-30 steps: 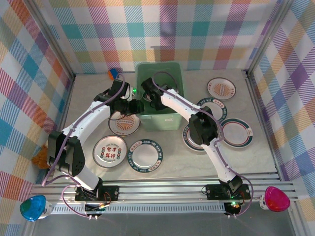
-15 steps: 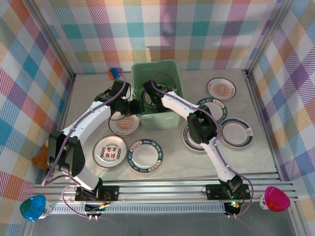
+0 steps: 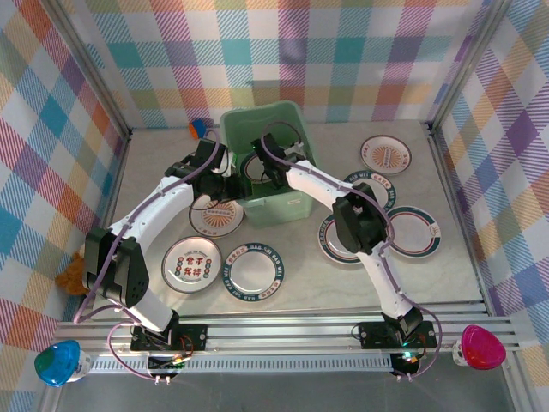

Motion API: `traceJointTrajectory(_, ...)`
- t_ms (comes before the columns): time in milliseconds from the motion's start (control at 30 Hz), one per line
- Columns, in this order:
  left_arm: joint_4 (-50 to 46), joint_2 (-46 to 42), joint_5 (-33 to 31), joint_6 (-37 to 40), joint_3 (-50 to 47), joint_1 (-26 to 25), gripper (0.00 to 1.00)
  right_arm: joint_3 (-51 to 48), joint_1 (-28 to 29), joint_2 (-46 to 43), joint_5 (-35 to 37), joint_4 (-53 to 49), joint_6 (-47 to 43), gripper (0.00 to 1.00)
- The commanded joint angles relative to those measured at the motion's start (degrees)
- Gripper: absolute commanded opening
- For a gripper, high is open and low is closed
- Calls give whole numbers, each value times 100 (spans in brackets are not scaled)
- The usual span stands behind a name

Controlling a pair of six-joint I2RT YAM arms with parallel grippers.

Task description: Place the plates into the plastic bin on the countertop

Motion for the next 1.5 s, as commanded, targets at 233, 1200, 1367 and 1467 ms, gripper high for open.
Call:
traceJointTrajectory(233, -494, 54, -57, 171, -136, -19, 40, -177, -124, -681, -104, 360, -716, 99)
traceJointTrajectory(1200, -904, 53, 244, 751, 23, -24, 37, 596, -189, -940, -639, -56, -2224, 99)
traceJointTrajectory(1367, -1108, 64, 276, 928, 185, -28, 37, 959, -200, -1240, -765, -354, -3024, 99)
traceJointTrajectory(1467, -1222, 35, 291, 979, 217, -37, 37, 675, -197, -1631, -818, -452, -3345, 99)
